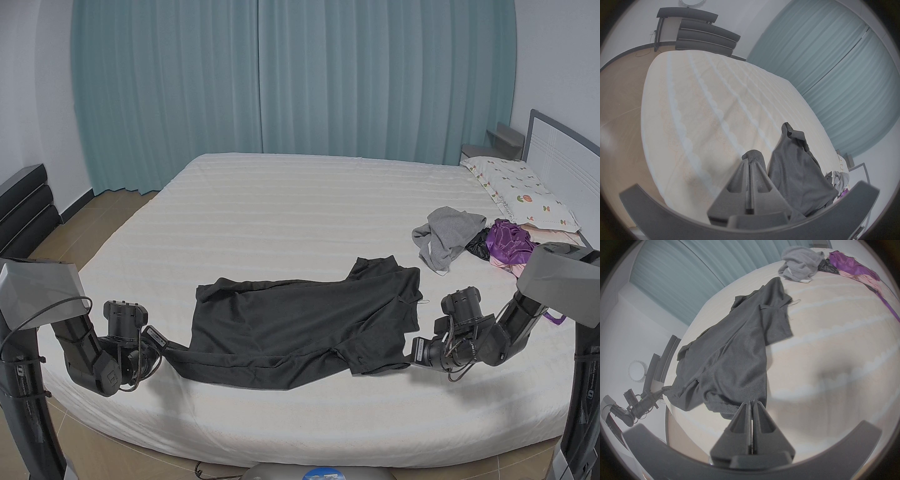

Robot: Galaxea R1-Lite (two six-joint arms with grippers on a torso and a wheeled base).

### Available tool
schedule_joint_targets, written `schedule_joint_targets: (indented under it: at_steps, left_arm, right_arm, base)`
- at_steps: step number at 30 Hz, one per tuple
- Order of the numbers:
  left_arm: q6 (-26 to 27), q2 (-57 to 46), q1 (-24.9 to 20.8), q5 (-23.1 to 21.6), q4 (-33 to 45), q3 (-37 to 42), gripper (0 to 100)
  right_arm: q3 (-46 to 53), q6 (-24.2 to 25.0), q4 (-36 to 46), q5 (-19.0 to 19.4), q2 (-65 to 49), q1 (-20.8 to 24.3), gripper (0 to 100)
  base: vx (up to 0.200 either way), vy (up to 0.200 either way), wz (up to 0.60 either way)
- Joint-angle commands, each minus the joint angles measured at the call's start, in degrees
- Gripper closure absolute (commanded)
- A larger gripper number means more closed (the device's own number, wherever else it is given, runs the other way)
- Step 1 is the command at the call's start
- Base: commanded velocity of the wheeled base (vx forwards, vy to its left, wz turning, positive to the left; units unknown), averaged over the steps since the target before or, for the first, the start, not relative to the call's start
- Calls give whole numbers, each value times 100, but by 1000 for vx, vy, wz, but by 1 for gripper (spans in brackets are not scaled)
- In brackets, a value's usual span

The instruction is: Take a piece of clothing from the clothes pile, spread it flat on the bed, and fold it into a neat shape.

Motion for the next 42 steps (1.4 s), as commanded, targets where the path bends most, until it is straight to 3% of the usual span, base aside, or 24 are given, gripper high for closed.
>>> schedule_joint_targets:
  at_steps: [1,9,16,24,25,35,42]
  left_arm:
    - [263,-338,-59,-3,40,237,100]
    - [1151,-742,-401,68,101,852,100]
    - [1581,-768,-437,191,356,1045,100]
    - [1810,-725,-674,235,409,1283,100]
    - [1819,-707,-700,235,409,1292,100]
    - [1828,-689,-771,235,400,1318,100]
    - [1836,-681,-762,235,409,1318,100]
  right_arm:
    - [815,-122,-23,122,-812,-391,100]
    - [2309,-632,-49,658,-1805,-900,100]
    - [3372,-1115,-41,667,-2350,-935,100]
    - [3742,-1520,-41,676,-2219,-795,100]
    - [3715,-1528,-49,676,-2148,-786,0]
    - [2995,-1370,-507,702,-1507,-786,0]
    - [2247,-852,-1139,632,-628,-628,0]
  base:
    - [0,0,0]
    - [0,0,0]
    - [0,0,0]
    - [0,0,0]
    - [0,0,0]
    - [0,0,0]
    - [0,0,0]
